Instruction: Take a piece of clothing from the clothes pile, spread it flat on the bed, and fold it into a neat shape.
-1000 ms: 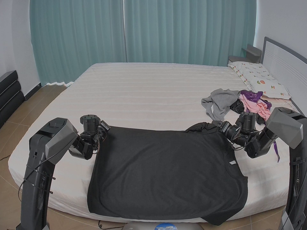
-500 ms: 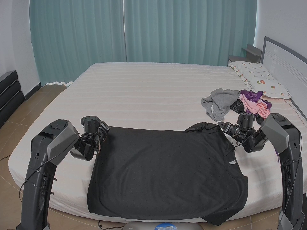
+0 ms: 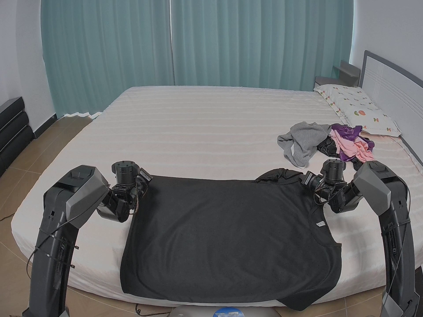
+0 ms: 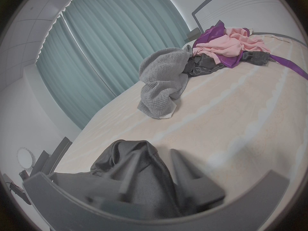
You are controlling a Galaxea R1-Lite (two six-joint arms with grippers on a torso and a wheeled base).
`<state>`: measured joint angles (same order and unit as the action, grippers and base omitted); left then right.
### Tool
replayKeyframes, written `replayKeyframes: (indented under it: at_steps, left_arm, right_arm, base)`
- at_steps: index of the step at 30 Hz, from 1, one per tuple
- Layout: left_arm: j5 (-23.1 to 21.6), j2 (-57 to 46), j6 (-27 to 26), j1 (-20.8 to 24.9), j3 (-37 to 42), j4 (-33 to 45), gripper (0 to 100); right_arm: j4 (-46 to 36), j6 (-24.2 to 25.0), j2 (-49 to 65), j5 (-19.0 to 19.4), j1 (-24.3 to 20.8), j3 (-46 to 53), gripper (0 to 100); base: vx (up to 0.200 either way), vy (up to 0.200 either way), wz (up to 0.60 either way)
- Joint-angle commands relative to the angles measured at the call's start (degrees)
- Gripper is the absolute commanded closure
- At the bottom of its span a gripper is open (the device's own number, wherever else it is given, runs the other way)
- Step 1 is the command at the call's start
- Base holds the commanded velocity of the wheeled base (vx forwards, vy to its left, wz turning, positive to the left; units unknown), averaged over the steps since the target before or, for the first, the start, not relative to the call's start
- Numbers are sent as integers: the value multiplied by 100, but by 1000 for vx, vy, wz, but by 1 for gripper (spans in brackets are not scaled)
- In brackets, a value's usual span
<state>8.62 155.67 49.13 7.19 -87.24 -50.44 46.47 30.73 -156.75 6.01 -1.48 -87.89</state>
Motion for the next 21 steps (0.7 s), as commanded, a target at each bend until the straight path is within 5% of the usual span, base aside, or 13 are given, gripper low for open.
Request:
replayKeyframes:
  at_steps: [1, 10, 21]
  left_arm:
    - [17, 7, -9, 1, 5, 0, 100]
    - [202, -2, -44, -16, -65, 17, 100]
    - [615, -11, -887, -289, -602, 35, 100]
  right_arm:
    - [11, 12, 48, 14, -19, -8, 100]
    - [46, 381, 241, -65, -11, -26, 100]
    - [653, 759, 478, -452, 42, -61, 100]
  base:
    - [0, 0, 0]
    - [0, 0, 0]
    - [0, 0, 0]
